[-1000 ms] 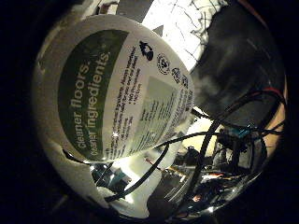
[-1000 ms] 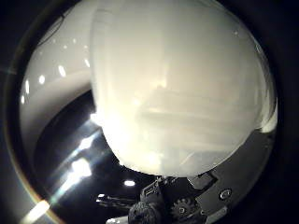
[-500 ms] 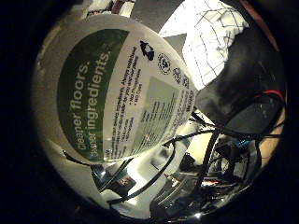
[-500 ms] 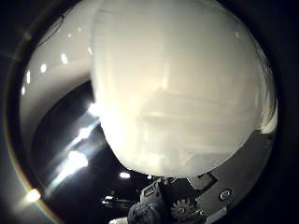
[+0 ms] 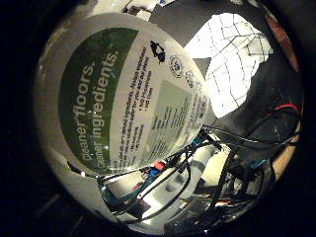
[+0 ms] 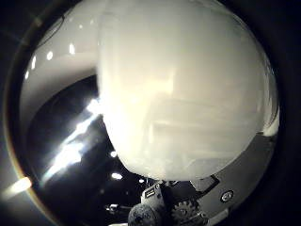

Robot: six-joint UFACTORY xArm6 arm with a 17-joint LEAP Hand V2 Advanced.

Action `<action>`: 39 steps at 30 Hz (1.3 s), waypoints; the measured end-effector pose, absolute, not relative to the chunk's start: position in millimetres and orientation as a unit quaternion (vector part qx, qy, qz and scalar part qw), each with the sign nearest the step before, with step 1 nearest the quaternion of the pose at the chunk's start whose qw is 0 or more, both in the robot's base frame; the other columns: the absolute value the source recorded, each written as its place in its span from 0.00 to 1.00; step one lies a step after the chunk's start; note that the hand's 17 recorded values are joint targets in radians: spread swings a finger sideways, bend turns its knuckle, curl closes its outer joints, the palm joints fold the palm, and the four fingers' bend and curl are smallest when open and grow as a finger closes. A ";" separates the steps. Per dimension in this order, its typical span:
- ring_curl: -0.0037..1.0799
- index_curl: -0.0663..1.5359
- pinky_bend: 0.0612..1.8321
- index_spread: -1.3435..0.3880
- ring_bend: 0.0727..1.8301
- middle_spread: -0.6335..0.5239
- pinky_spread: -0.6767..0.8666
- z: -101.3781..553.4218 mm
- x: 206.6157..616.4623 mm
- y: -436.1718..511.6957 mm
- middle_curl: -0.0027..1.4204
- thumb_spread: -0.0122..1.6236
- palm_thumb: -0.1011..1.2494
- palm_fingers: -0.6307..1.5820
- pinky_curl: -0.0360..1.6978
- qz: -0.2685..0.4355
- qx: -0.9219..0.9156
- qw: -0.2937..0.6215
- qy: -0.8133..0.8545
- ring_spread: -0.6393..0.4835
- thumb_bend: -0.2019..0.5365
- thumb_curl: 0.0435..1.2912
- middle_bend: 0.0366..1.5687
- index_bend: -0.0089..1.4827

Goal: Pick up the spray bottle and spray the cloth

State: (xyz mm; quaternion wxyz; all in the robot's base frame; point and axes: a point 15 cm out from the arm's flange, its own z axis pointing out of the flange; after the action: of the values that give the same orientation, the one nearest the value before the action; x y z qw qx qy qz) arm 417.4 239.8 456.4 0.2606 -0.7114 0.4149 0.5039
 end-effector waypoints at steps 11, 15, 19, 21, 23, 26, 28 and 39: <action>0.78 0.75 0.53 0.46 0.70 0.32 0.18 445.5 447.9 280.6 0.73 0.73 0.71 0.68 0.78 0.439 -0.737 0.319 0.403 0.32 0.25 0.27 0.66 0.42; 0.78 0.75 0.54 0.45 0.70 0.32 0.18 439.0 443.3 310.3 0.73 0.73 0.72 0.68 0.77 0.434 -0.749 0.328 0.377 0.32 0.25 0.27 0.67 0.42; 0.78 0.75 0.54 0.45 0.71 0.32 0.18 427.5 443.0 334.4 0.73 0.72 0.72 0.68 0.77 0.425 -0.757 0.338 0.362 0.32 0.25 0.28 0.67 0.42; 0.79 0.75 0.54 0.45 0.71 0.32 0.18 418.9 442.3 345.8 0.73 0.72 0.72 0.68 0.77 0.425 -0.757 0.344 0.359 0.32 0.25 0.28 0.67 0.42; 0.79 0.75 0.54 0.45 0.71 0.32 0.18 417.0 440.3 358.1 0.73 0.72 0.72 0.67 0.77 0.431 -0.750 0.359 0.350 0.32 0.25 0.28 0.67 0.42; 0.79 0.75 0.54 0.45 0.71 0.32 0.18 414.1 439.0 376.9 0.73 0.72 0.72 0.67 0.77 0.428 -0.748 0.380 0.335 0.32 0.25 0.28 0.67 0.41; 0.79 0.75 0.55 0.46 0.71 0.32 0.19 409.3 439.7 387.0 0.73 0.72 0.72 0.67 0.77 0.420 -0.752 0.386 0.331 0.32 0.25 0.29 0.67 0.41; 0.78 0.76 0.56 0.46 0.71 0.32 0.19 378.2 449.7 412.8 0.74 0.72 0.72 0.67 0.76 0.408 -0.754 0.402 0.321 0.32 0.25 0.30 0.67 0.41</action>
State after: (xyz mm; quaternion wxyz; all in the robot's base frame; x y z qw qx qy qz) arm 449.7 412.8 378.2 0.4025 -0.7538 0.3211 0.4083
